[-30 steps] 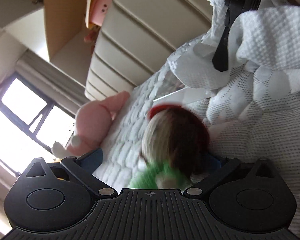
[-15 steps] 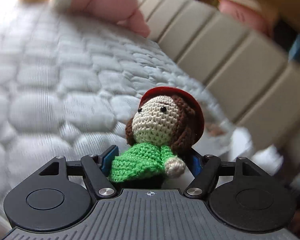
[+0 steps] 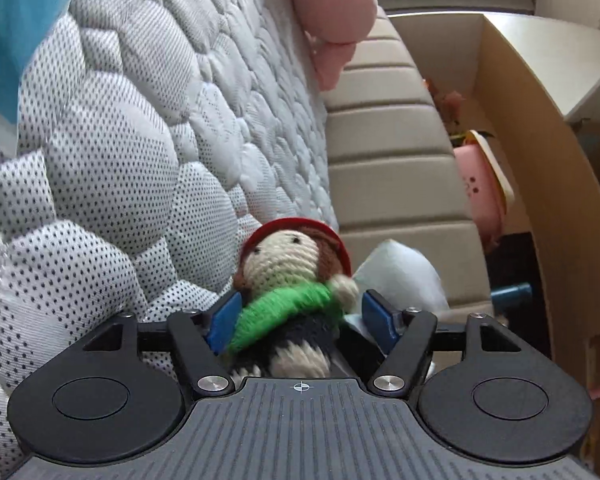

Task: Organize objects
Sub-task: 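Lift and carry the crocheted doll with the left tool while the right tool holds the tissue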

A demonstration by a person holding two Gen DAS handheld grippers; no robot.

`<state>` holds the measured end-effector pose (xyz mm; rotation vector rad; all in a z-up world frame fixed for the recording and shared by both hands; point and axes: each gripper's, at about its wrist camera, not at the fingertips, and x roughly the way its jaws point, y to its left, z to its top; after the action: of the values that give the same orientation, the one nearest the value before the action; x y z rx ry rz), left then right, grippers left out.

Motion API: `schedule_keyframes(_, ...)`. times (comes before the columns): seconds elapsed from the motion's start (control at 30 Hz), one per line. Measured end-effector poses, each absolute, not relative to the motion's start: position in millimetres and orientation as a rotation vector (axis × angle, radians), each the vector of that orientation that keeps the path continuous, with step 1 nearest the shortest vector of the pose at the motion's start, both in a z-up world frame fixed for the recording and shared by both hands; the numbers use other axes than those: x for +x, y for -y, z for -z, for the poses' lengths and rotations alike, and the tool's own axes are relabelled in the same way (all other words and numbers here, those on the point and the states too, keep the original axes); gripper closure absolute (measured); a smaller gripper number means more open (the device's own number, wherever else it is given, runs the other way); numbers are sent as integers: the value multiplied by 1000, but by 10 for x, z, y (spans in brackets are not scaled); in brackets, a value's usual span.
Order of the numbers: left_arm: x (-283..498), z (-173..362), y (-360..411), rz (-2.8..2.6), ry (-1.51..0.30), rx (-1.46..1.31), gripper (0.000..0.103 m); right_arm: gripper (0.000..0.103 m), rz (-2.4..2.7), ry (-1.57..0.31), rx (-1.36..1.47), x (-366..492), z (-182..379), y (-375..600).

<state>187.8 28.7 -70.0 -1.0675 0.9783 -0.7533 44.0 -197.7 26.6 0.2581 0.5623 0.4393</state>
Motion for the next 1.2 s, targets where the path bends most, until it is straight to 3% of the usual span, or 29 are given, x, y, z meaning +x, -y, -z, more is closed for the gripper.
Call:
schedule_keyframes(0.2,1769,514,-267,763,-928,-911,13,87,-451,-572,252,340,-210,1949)
schedule_keyframes(0.43,1747,466,-198,738,-925,-834,12,92,-446,-588,272,227,-146,2047)
schedule_keyframes(0.8,1692,414,-276,742,-925,-824,10,92,-297,-651,320,75,149,2516)
schedule_keyframes(1.2,1141,-191,-157,671,-679,-224,4,92,-527,-654,320,223,30,2005)
